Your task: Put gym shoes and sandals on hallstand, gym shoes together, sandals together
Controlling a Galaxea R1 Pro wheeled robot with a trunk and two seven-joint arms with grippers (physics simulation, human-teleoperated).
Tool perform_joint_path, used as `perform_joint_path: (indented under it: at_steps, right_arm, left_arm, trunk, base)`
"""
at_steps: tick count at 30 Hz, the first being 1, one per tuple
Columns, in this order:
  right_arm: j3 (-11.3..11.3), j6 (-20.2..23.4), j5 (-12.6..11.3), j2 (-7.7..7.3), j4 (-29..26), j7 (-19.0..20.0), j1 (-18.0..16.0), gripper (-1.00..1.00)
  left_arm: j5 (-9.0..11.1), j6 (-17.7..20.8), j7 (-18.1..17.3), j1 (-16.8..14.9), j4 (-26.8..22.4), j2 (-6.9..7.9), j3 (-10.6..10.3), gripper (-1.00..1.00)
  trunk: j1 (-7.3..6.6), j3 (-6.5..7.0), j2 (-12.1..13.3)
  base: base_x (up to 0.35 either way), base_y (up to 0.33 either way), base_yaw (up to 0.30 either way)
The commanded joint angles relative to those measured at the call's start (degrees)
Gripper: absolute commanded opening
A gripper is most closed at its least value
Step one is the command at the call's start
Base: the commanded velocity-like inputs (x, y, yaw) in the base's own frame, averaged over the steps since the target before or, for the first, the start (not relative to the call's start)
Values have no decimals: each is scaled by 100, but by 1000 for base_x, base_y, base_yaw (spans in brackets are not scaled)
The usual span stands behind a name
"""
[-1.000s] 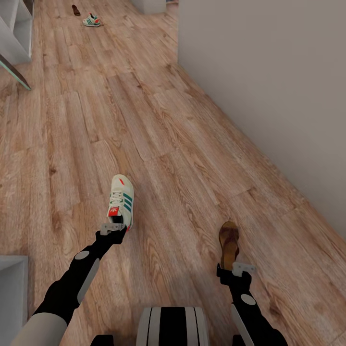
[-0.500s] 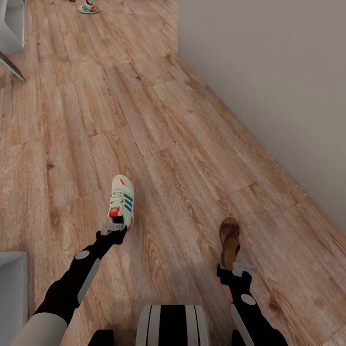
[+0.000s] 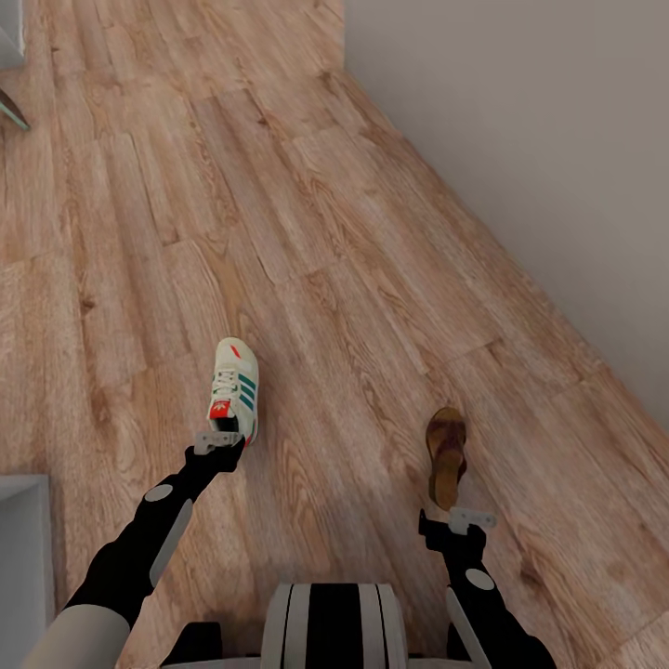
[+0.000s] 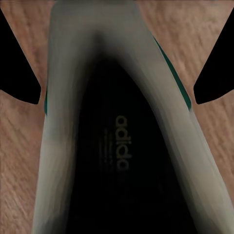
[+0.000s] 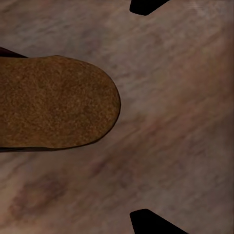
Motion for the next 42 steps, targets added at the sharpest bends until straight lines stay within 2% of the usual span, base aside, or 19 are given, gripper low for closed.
perform_joint_path:
  at_steps: [1,8,42]
  right_arm:
    - [19,21,-52,-3,-9,-42,-1,100]
    - [19,18,-52,-5,-14,-42,-1,100]
    - [11,13,-52,-7,-41,-42,-1,100]
  left_arm:
    - [61,37,-3,-1,-8,5,-8,-100]
    - [69,9,-3,-1,-8,5,-6,-100]
    - [102,-10,-3,1,-118,-13,-6,-100]
  trunk:
    - [-1,-12,-1]
    - [-1,-56,-1]
    - [-1,-59,-1]
  base:
    - [0,0,0]
    - [0,0,0]
    - [66,0,0]
